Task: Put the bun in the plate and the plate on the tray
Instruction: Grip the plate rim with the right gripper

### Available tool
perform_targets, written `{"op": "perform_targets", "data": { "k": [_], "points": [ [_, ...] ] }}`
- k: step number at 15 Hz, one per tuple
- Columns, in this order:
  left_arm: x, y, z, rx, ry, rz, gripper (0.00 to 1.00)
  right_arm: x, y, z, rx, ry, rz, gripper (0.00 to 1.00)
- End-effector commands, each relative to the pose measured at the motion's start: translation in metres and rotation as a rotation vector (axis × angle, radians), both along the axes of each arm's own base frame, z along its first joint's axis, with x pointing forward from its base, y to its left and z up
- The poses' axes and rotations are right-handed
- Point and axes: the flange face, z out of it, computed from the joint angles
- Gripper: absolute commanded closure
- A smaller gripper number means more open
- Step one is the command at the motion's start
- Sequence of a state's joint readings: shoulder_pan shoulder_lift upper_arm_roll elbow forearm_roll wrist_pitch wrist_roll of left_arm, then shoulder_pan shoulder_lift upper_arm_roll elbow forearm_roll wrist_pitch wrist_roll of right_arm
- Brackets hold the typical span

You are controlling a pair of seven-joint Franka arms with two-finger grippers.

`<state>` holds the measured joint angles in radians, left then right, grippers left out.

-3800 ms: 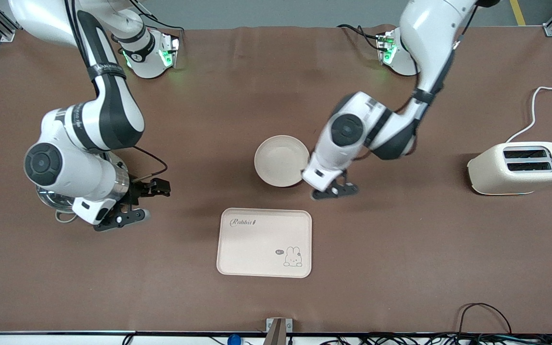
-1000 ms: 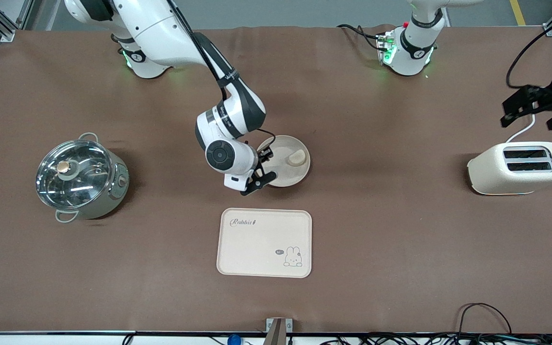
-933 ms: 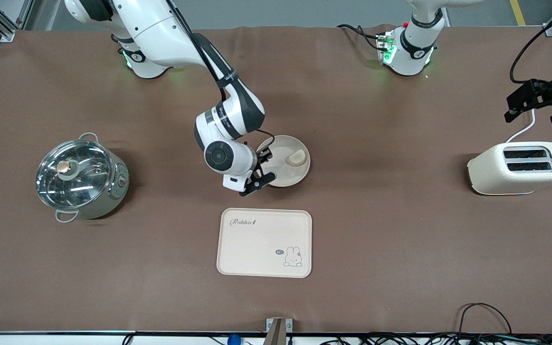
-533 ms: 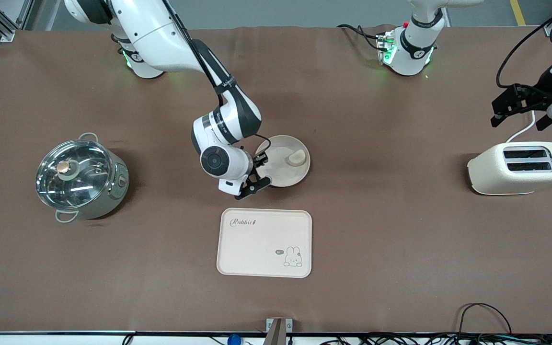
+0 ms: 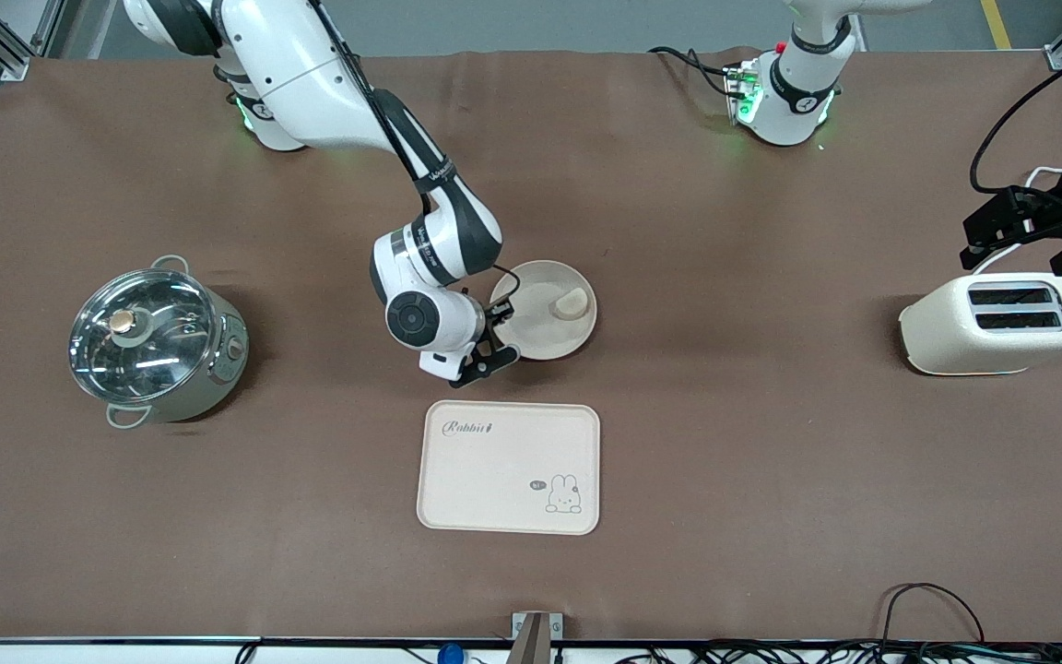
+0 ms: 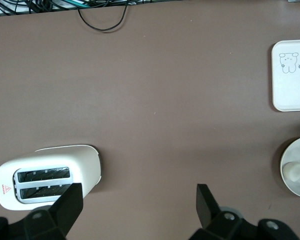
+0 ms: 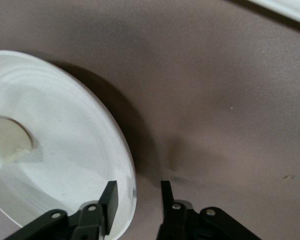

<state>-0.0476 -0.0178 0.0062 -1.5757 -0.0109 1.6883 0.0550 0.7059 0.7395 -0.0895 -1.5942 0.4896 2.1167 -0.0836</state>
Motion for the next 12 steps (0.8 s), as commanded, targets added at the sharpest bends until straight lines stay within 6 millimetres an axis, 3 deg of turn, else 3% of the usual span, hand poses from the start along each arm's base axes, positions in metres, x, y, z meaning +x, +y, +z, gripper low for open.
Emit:
{"op": "perform_targets", "data": {
  "k": [1, 7, 10, 12],
  "points": [
    [-0.002, 0.006, 0.005, -0.008, 0.028, 0.014, 0.0, -0.003, 0.001, -0.002, 0.013, 0.008, -0.02, 0.82],
    [-0.002, -0.012, 0.004, -0.011, 0.031, -0.011, 0.0, 0.005, -0.006, -0.002, 0.014, 0.013, -0.031, 0.95],
    [-0.002, -0.009, 0.004, -0.009, 0.031, -0.01, 0.0, 0.013, -0.002, 0.014, 0.023, 0.012, -0.053, 0.98],
    [-0.002, -0.01, 0.004, -0.008, 0.031, -0.01, 0.0, 0.025, 0.0, 0.039, 0.023, 0.039, -0.076, 0.99]
  ]
}}
